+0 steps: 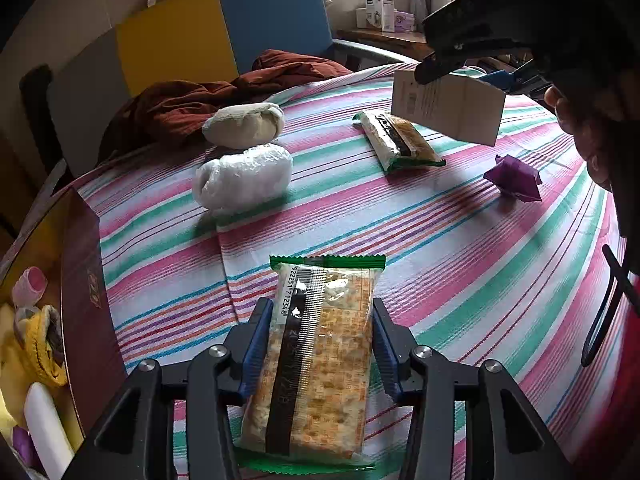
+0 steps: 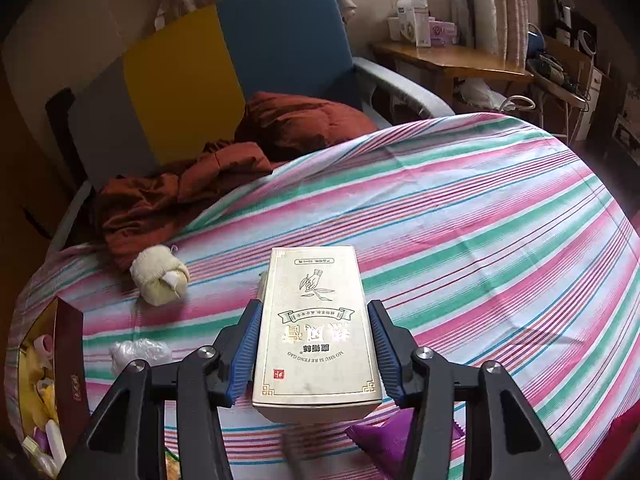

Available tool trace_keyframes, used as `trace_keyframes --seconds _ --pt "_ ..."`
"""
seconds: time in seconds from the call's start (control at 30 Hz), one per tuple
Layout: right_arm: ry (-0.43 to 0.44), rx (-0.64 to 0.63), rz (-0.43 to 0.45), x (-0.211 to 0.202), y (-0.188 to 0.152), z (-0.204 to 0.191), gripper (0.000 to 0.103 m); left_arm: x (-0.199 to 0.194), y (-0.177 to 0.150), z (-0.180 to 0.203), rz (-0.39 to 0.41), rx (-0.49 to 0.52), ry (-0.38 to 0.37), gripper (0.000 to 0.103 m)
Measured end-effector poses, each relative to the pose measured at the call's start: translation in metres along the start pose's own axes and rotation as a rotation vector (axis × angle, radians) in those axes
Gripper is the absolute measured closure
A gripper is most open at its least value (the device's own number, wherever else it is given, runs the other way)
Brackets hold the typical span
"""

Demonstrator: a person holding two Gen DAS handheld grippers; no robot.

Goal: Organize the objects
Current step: 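Carry cracker pack and cream box over the gold tray with both tools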

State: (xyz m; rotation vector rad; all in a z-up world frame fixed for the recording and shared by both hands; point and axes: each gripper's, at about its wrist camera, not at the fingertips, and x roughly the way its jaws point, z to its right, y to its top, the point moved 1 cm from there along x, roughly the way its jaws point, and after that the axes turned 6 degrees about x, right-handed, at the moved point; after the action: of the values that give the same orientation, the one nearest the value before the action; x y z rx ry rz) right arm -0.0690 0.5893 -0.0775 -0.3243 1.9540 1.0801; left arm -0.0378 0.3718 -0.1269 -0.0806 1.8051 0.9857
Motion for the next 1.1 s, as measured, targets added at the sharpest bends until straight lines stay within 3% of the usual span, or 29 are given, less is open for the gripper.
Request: trace_keyframes --seconds 0.27,0.43,0.8,1.1 --pt "0.064 0.075 0.055 -0.012 0.007 0.011 0.050 -0.003 0.000 -0.001 0.006 0.002 -0.008 0.057" --pt "0.103 0.054 0.070 -0.018 0.006 0.004 0.050 -0.015 -0.001 -0.005 0.017 -0.007 -0.002 0.057" --pt "0.164 -0.053 0.086 -0.028 -0.005 -0.022 0.050 -0.088 0.006 -0.032 0.167 -0.040 0.049 0.057" --pt "0.157 -0.123 0.048 -0.023 -0.017 -0.041 0.050 -0.130 -0.012 -0.076 0.216 -0.113 0.123 0.057"
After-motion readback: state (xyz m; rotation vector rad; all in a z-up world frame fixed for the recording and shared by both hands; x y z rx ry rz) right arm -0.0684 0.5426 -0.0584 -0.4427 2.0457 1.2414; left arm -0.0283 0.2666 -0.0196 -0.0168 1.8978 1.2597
